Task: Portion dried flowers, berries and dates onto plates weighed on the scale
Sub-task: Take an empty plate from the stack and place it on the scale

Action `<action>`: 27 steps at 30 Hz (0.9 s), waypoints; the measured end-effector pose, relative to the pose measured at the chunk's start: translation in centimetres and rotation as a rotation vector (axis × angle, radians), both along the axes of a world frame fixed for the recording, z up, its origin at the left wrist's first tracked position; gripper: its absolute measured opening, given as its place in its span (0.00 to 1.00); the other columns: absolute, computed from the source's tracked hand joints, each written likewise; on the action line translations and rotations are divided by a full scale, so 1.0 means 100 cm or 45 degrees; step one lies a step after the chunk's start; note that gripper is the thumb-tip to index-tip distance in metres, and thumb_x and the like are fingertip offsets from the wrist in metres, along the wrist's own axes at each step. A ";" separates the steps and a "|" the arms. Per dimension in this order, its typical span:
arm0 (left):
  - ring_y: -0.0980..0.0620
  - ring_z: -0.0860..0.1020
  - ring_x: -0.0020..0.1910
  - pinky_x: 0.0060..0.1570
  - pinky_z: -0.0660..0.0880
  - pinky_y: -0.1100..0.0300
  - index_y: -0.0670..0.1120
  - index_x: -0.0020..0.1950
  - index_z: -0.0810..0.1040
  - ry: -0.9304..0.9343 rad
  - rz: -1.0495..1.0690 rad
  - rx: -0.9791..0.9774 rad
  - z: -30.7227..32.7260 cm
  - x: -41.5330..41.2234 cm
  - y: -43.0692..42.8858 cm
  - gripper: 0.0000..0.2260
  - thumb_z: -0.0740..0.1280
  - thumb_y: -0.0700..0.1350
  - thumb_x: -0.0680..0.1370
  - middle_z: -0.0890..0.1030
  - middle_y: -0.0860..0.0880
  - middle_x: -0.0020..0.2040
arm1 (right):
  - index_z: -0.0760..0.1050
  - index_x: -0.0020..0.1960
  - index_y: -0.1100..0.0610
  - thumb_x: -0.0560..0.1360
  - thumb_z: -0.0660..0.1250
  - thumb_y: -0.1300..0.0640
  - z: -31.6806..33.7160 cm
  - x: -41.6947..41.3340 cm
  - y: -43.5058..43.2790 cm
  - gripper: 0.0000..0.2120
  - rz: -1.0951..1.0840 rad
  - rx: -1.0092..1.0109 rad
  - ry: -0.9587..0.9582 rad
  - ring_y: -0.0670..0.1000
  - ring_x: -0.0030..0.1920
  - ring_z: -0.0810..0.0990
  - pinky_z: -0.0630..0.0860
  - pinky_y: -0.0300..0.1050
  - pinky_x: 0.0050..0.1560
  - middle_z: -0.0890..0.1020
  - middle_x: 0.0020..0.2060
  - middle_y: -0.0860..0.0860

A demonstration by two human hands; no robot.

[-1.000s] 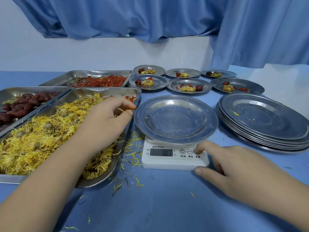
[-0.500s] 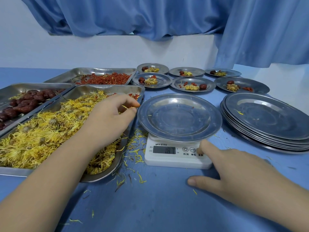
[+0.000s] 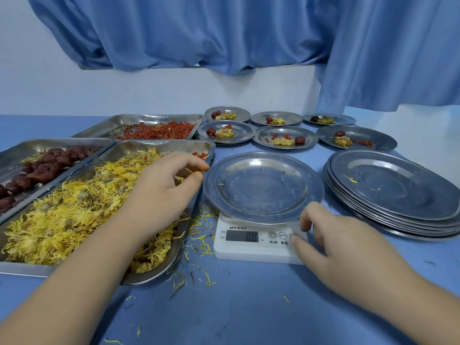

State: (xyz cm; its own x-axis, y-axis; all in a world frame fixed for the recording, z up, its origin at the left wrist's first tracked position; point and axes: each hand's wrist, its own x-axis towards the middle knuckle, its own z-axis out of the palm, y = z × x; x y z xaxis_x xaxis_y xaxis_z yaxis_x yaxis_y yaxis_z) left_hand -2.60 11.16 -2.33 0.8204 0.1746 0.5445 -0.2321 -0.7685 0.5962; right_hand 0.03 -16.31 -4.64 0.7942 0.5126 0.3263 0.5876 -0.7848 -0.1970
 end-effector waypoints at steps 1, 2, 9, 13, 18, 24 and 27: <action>0.67 0.75 0.44 0.39 0.67 0.77 0.59 0.49 0.79 -0.016 -0.006 0.001 0.000 0.000 0.000 0.11 0.67 0.41 0.78 0.77 0.69 0.47 | 0.57 0.45 0.43 0.74 0.55 0.38 -0.001 0.000 0.001 0.12 0.023 0.009 0.010 0.45 0.32 0.72 0.64 0.40 0.30 0.72 0.27 0.47; 0.66 0.75 0.44 0.39 0.67 0.77 0.60 0.48 0.79 -0.027 -0.010 0.004 0.001 0.000 0.001 0.12 0.67 0.41 0.78 0.77 0.69 0.47 | 0.57 0.46 0.43 0.74 0.55 0.38 -0.002 -0.001 0.002 0.11 0.041 0.015 0.015 0.45 0.32 0.72 0.65 0.41 0.31 0.72 0.27 0.46; 0.61 0.77 0.46 0.42 0.69 0.74 0.57 0.50 0.79 -0.015 -0.081 0.145 -0.001 -0.001 0.006 0.10 0.67 0.41 0.78 0.79 0.61 0.45 | 0.58 0.34 0.50 0.72 0.66 0.51 0.001 -0.006 0.007 0.17 0.237 0.125 -0.273 0.50 0.23 0.67 0.64 0.44 0.23 0.62 0.23 0.42; 0.62 0.76 0.47 0.44 0.68 0.75 0.56 0.52 0.79 -0.083 -0.089 0.240 0.000 -0.002 -0.005 0.09 0.67 0.41 0.78 0.78 0.61 0.46 | 0.58 0.29 0.52 0.64 0.70 0.58 0.001 -0.010 0.013 0.19 0.398 0.093 -0.525 0.53 0.21 0.65 0.60 0.41 0.21 0.66 0.21 0.47; 0.63 0.76 0.35 0.32 0.71 0.71 0.61 0.50 0.79 -0.039 -0.058 -0.135 0.019 -0.013 0.002 0.08 0.62 0.49 0.80 0.80 0.62 0.45 | 0.59 0.28 0.54 0.72 0.63 0.56 0.012 -0.008 0.026 0.18 0.453 0.332 -0.609 0.52 0.21 0.62 0.61 0.40 0.21 0.63 0.20 0.49; 0.63 0.75 0.31 0.30 0.68 0.65 0.59 0.49 0.79 0.121 0.210 0.019 0.067 -0.028 0.067 0.07 0.61 0.54 0.80 0.82 0.55 0.40 | 0.55 0.30 0.52 0.73 0.63 0.56 0.026 -0.006 0.050 0.20 0.386 0.607 -0.513 0.48 0.22 0.59 0.64 0.43 0.22 0.57 0.22 0.44; 0.63 0.73 0.28 0.28 0.66 0.65 0.57 0.49 0.79 0.330 0.274 0.105 0.074 -0.030 0.090 0.07 0.61 0.53 0.80 0.81 0.54 0.42 | 0.54 0.30 0.51 0.73 0.59 0.51 0.012 -0.012 0.050 0.17 0.433 0.516 -0.504 0.48 0.23 0.59 0.62 0.41 0.23 0.57 0.22 0.44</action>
